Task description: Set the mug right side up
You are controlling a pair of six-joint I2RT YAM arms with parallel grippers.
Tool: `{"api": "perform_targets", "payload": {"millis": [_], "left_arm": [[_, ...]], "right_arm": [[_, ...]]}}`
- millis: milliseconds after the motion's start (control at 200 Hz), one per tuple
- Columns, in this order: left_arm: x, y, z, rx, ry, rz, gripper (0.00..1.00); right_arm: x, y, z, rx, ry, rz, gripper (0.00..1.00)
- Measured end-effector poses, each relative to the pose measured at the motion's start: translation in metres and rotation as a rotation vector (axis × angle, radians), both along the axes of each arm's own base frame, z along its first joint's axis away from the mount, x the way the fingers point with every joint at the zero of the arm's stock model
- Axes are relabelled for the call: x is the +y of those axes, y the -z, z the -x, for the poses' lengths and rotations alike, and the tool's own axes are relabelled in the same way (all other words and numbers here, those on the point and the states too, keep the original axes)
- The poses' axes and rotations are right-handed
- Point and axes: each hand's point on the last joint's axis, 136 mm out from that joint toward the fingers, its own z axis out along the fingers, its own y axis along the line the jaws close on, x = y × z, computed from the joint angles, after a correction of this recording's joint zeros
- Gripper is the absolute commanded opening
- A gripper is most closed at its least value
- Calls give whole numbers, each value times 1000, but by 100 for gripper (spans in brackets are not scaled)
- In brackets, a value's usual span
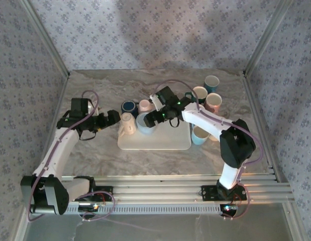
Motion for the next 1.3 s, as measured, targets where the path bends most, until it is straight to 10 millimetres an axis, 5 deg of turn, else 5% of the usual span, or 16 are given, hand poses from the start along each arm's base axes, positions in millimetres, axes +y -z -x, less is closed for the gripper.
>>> {"api": "perform_targets", "payload": {"millis": [300,695,730,1039,1299], "left_arm": [[-18,34,4,98,80,-86,83],[-25,55,-13,-78,278,-336,55],[-26,59,-14,-96,294,-342,54],[-24,95,-6,-136,394,-401,55],[-25,110,-12,-110,431,-428,38]], "right_arm": [[-7,8,1,182,154,-157,90],[-10,-13,-2,195,213,-302,92],[-12,-14,-4,198,224,-312,100],[-16,-19,-13,190,236,-351,100],[-11,-25,-14,188,211,-386,100]]}}
